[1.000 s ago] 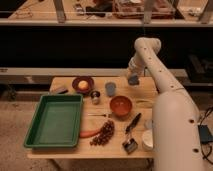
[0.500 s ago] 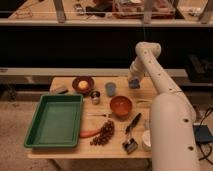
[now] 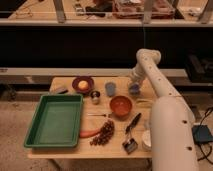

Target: Place sponge in table surface

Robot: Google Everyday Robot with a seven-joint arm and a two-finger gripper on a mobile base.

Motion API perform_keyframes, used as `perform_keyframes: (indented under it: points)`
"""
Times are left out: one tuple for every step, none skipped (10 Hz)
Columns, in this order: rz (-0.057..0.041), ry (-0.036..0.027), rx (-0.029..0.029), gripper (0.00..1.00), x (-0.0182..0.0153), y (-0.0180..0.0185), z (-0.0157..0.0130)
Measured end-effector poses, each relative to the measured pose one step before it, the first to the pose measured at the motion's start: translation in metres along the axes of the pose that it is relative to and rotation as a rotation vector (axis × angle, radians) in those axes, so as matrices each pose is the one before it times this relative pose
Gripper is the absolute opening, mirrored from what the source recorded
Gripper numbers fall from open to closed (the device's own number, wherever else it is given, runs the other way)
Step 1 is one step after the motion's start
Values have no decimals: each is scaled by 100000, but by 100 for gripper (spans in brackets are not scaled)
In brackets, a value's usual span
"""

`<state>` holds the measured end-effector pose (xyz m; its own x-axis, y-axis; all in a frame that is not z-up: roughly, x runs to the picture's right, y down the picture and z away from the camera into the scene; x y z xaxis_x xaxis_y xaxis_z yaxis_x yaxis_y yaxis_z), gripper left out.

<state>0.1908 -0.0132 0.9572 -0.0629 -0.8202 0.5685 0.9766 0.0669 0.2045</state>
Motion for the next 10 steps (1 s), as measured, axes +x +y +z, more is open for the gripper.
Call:
perform_keyframes:
  points:
    - [-135, -623, -758, 12, -140, -66, 286]
    - [15, -802, -552, 23, -185, -19, 361]
    - [230, -467, -52, 35, -173, 119, 172]
    - [20, -620, 136, 46, -265, 67, 171]
    - [-337, -198, -158, 54, -123, -49, -54]
    - [-479, 823, -939, 65, 52, -193, -295]
    - [15, 813, -985, 73, 44, -28, -241]
    - [29, 166, -122, 75, 23, 16, -31]
    - [-10, -7, -19, 75, 2, -5, 20]
    - [-23, 11, 9, 75, 6, -15, -4]
